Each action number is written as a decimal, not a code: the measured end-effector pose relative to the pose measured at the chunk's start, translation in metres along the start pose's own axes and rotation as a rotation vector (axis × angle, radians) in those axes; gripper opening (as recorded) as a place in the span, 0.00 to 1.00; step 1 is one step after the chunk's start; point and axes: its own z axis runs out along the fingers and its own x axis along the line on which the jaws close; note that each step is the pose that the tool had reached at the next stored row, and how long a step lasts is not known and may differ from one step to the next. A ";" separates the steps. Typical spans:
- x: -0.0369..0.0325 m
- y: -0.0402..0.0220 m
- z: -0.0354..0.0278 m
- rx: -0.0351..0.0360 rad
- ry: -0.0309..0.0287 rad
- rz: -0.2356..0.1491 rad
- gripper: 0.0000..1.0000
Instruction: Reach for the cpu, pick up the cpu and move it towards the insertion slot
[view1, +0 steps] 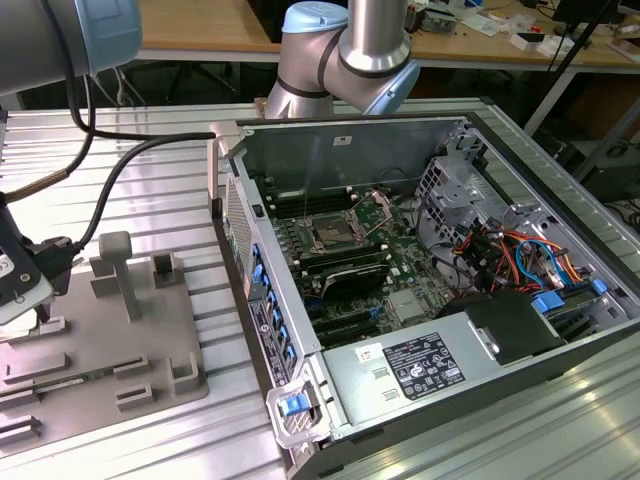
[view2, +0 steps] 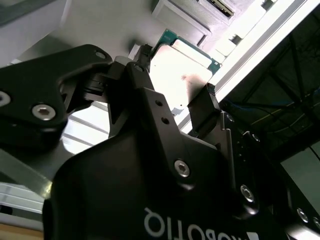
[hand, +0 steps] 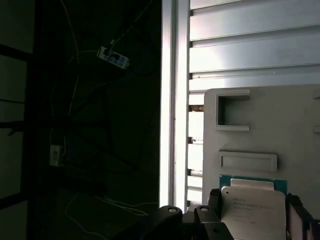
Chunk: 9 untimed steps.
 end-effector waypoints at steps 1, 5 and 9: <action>0.0000 0.0000 -0.0007 -0.0001 -0.0002 0.000 0.55; 0.0001 0.0000 -0.0034 0.0000 0.0001 0.000 0.55; 0.0002 0.0000 -0.0074 0.0000 0.0000 0.000 0.55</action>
